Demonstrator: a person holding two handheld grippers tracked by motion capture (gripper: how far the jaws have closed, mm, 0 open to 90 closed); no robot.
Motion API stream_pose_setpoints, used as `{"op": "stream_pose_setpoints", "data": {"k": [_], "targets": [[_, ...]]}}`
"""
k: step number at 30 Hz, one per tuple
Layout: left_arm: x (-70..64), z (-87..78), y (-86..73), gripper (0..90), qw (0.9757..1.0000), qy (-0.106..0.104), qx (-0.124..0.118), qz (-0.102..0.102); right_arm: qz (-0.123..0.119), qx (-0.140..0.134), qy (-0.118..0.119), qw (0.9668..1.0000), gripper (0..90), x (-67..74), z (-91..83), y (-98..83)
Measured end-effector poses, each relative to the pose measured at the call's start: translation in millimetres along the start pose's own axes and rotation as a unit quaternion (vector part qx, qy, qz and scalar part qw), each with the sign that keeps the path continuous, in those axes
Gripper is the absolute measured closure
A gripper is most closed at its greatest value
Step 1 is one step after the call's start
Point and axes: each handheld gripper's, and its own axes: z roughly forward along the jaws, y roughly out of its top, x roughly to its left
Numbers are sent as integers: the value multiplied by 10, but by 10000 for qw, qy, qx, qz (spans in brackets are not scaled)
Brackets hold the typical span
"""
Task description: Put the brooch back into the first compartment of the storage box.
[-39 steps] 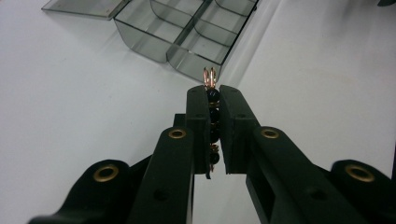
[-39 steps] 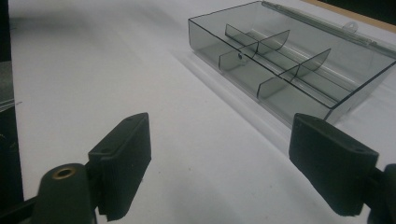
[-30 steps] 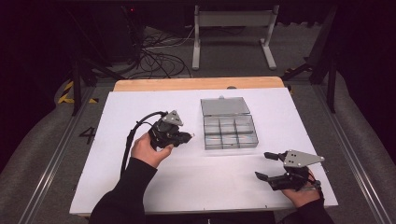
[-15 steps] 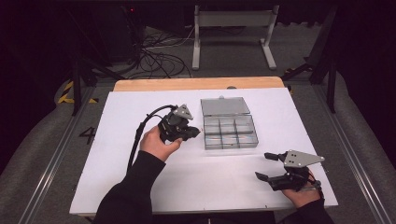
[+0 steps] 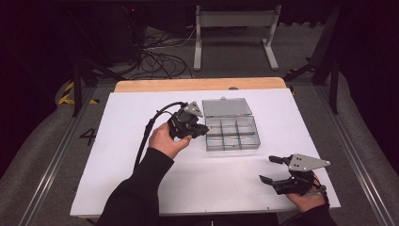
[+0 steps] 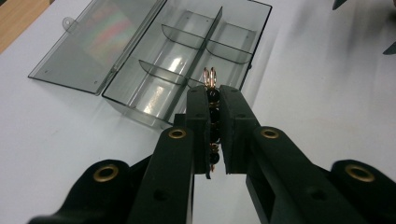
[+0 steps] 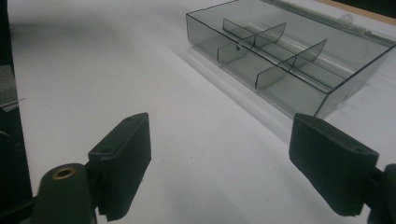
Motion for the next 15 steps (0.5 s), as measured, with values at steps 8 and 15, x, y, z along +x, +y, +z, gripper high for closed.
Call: {"op": "stream_pose_setpoints", "data": {"k": [8, 15], "targets": [[10, 62, 76, 833, 10000, -33, 13, 45, 40, -5, -60, 10000, 213, 18, -49, -31], [-2, 113, 126, 832, 9999, -44, 13, 123, 64, -3, -115, 9999, 213, 34, -87, -51]]}}
